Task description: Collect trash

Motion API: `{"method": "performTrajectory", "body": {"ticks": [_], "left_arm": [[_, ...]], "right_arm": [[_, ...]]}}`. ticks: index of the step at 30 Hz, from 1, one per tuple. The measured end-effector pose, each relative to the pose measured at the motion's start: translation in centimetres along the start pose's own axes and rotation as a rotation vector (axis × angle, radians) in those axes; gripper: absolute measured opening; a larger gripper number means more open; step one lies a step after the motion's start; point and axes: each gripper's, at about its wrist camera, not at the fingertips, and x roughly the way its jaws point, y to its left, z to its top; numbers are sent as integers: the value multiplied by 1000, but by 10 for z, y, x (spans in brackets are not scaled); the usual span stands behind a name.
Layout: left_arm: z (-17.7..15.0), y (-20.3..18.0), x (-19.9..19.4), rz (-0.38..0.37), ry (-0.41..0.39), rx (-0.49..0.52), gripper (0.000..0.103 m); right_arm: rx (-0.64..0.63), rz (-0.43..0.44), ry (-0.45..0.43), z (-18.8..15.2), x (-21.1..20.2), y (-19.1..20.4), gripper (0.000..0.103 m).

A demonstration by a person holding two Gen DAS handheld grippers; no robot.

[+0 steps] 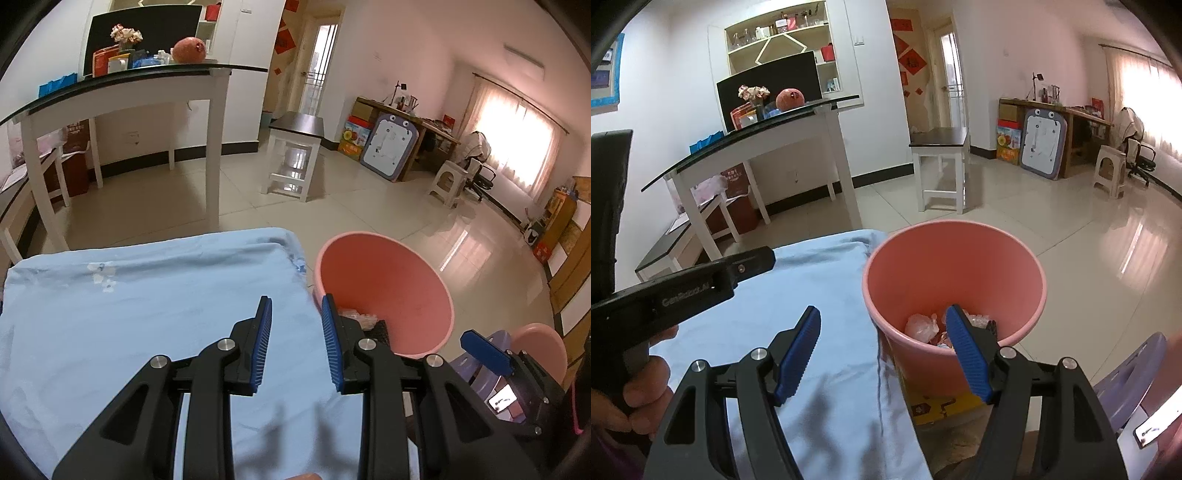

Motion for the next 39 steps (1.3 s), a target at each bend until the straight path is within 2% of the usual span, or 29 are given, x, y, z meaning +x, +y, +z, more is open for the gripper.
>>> {"method": "performTrajectory", "body": {"ticks": [5, 16, 23, 39], "left_arm": [[-1, 10, -7, 19, -14, -10, 28], [0, 20, -19, 45, -41, -5, 28], [1, 22, -21, 50, -48, -7, 28], [-2, 28, -17, 70, -37, -17, 28]], "right_arm": [[-23, -8, 8, -1, 3, 10, 69], [-82, 48, 30, -3, 1, 36, 69], [-81, 65, 86, -6, 8, 39, 69], [-104, 92, 87, -12, 11, 45, 68]]}}
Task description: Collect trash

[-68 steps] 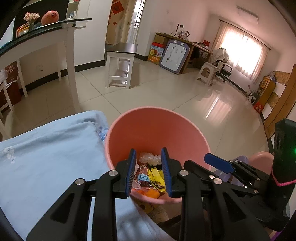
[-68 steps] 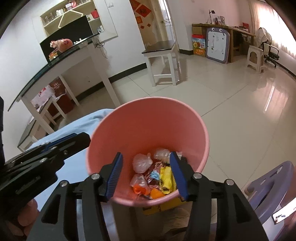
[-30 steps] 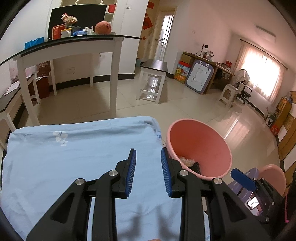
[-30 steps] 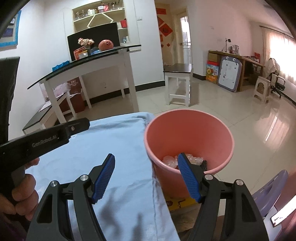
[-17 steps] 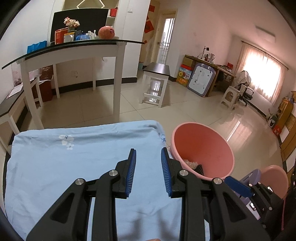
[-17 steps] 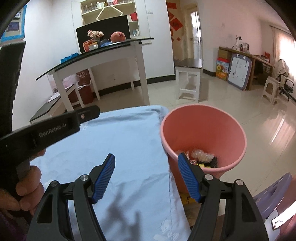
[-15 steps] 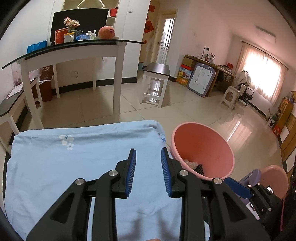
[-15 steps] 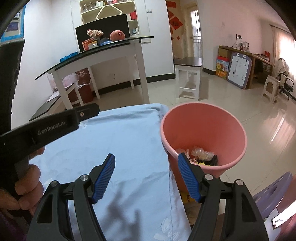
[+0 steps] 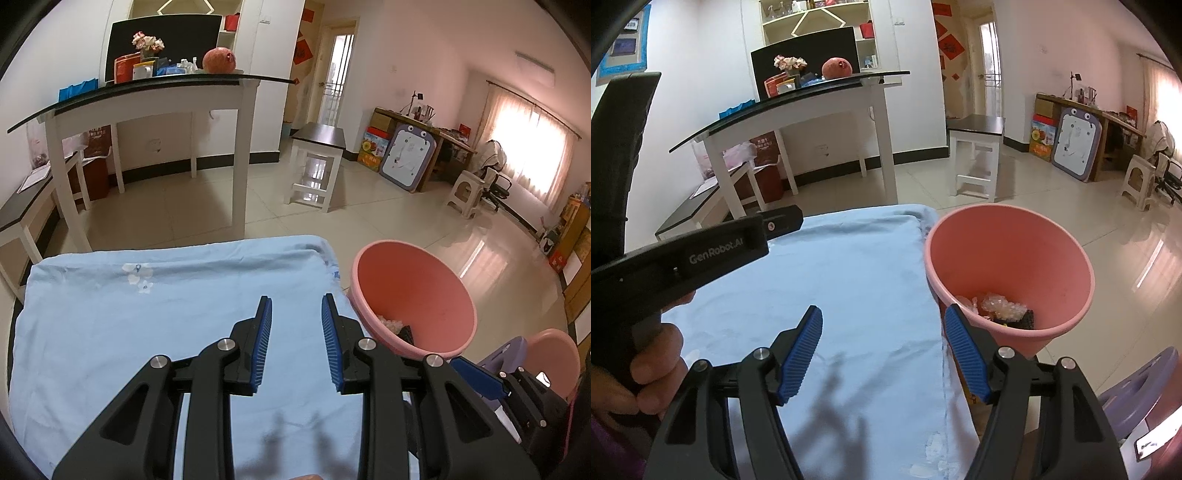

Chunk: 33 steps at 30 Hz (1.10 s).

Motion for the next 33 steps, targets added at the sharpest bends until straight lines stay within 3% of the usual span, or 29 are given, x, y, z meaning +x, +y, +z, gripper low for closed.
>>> {"method": "performTrajectory", "body": {"ticks": [33], "left_arm": [[-3, 0, 5, 25, 12, 0, 28]], "right_arm": [[22, 43, -14, -3, -4, 2, 67]]}}
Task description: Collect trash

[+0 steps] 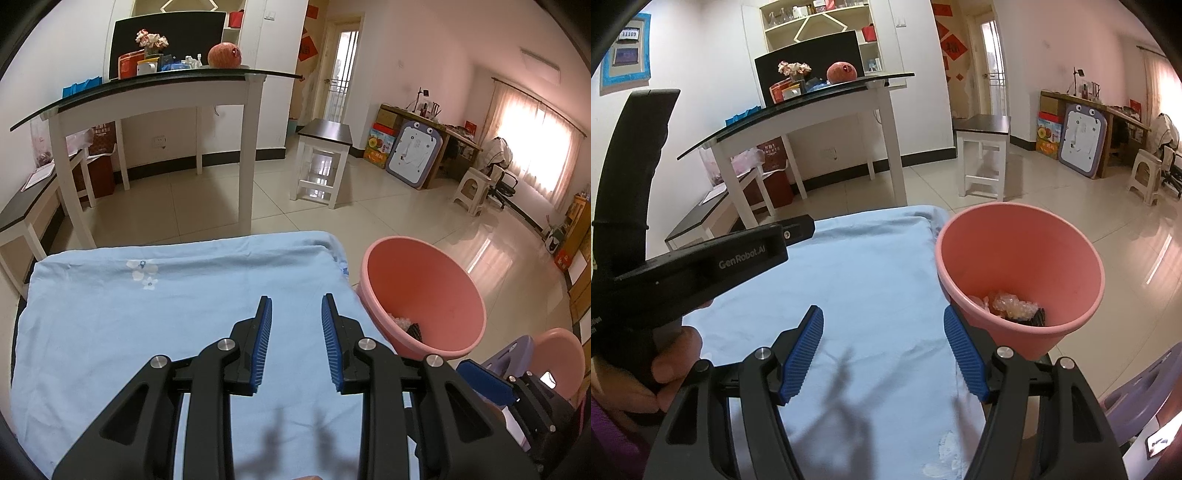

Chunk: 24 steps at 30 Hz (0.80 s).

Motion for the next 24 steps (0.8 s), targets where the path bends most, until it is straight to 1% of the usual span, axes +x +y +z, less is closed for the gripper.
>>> {"method": "performTrajectory", "body": {"ticks": [11, 24], "left_arm": [[2, 5, -1, 17, -7, 1, 28], [2, 7, 3, 17, 1, -5, 28]], "right_arm": [[-22, 31, 4, 1, 0, 9, 67], [-14, 26, 6, 4, 6, 11, 67]]}}
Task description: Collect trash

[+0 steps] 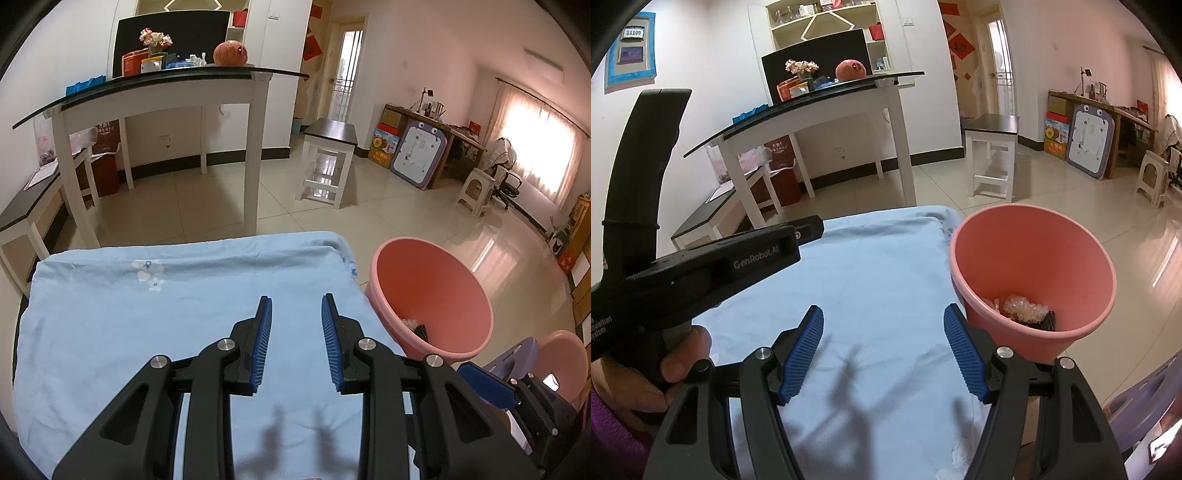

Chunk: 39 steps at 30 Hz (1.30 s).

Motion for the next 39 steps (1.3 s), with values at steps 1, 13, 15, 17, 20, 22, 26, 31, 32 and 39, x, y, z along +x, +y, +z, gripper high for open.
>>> {"method": "performTrajectory", "body": {"ticks": [1, 13, 15, 17, 20, 22, 26, 31, 32, 39], "left_arm": [[0, 0, 0, 0, 1, 0, 28], [0, 0, 2, 1, 4, -2, 28], [-1, 0, 3, 0, 6, -1, 28], [-1, 1, 3, 0, 6, -1, 28], [-2, 1, 4, -2, 8, -2, 28], [-4, 0, 5, -2, 11, 0, 28], [-5, 1, 7, -4, 15, 0, 28], [-6, 1, 7, -5, 16, -1, 28], [-6, 1, 8, -5, 18, 1, 28], [-7, -3, 14, -11, 26, 11, 28]], "right_arm": [[1, 0, 0, 0, 1, 0, 67], [4, 2, 8, -2, 3, 3, 67], [6, 0, 10, -2, 4, 3, 67], [9, -1, 10, -2, 5, 3, 67], [15, -3, 11, -3, 6, 2, 67], [17, -3, 12, -3, 7, 1, 67], [19, -2, 16, -4, 8, 0, 67], [24, -7, 18, -6, 9, -1, 67], [26, -9, 20, -7, 9, -1, 67], [30, -15, 23, -8, 12, -4, 67]]}}
